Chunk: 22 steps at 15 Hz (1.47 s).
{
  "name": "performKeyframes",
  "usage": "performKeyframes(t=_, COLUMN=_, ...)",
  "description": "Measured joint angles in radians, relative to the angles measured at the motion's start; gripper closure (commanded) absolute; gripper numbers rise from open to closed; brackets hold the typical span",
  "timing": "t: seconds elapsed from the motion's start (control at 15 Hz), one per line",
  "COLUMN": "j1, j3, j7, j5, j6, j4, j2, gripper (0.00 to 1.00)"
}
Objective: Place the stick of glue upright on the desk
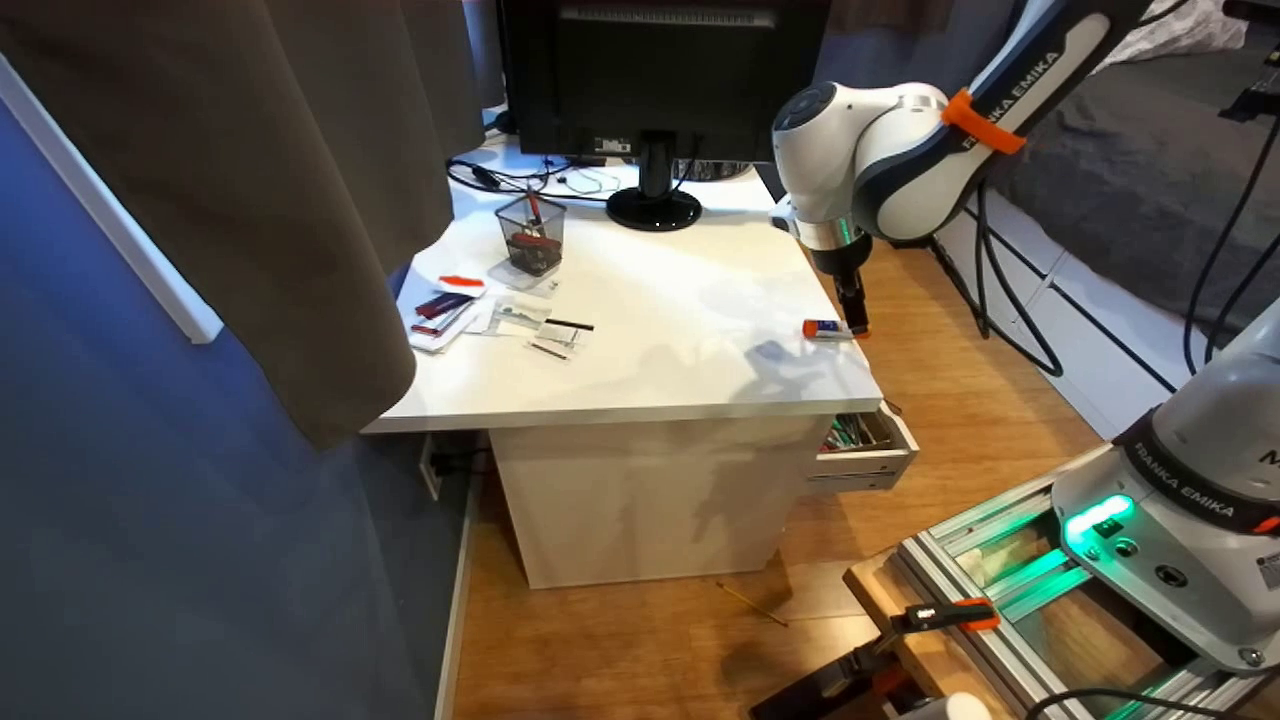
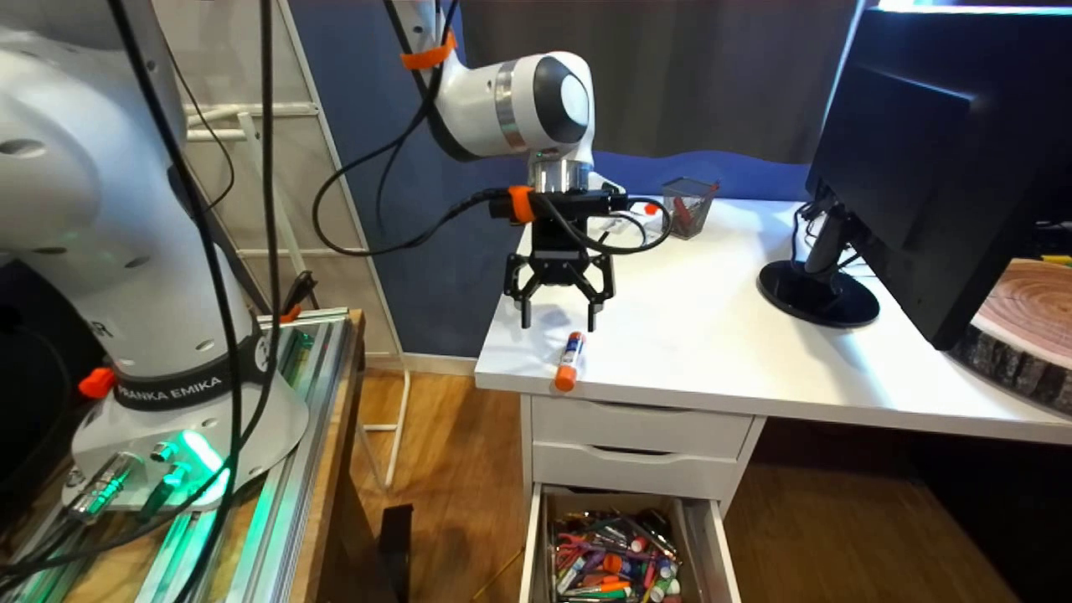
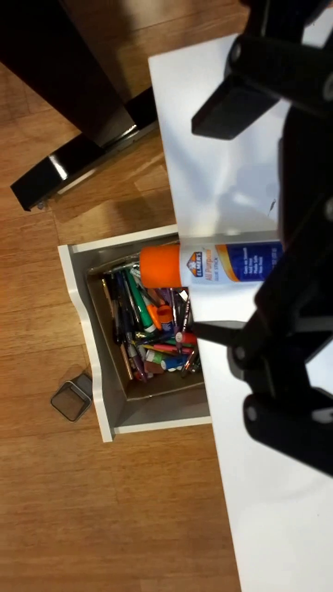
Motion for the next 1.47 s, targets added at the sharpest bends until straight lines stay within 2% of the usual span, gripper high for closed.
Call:
performKeyframes(t=0.53, j1=0.048, j3=-0.015, j7=0.002, j5=-0.012, j6=-0.103, j4=0.181, j2=0.210, gripper=0.00)
performKeyframes(t=0.67, j1=0.057, j3=-0.021, j7=0.002, j5=-0.013, j6=-0.129, j4=0.225, j2=0.251, gripper=0.28)
performKeyframes(t=1.2, j1=0.074, j3=-0.031, j7=0.000, j5=-0.016, j6=-0.223, j4=0.342, j2=0.336, gripper=0.84)
performKeyframes(t=1.33, j1=0.080, j3=-0.031, j7=-0.001, j5=-0.016, j6=-0.246, j4=0.358, j2=0.346, gripper=0.94)
performKeyframes(t=1.47, j1=0.084, j3=-0.031, j7=-0.005, j5=-0.016, j6=-0.262, j4=0.370, j2=0.355, gripper=0.92)
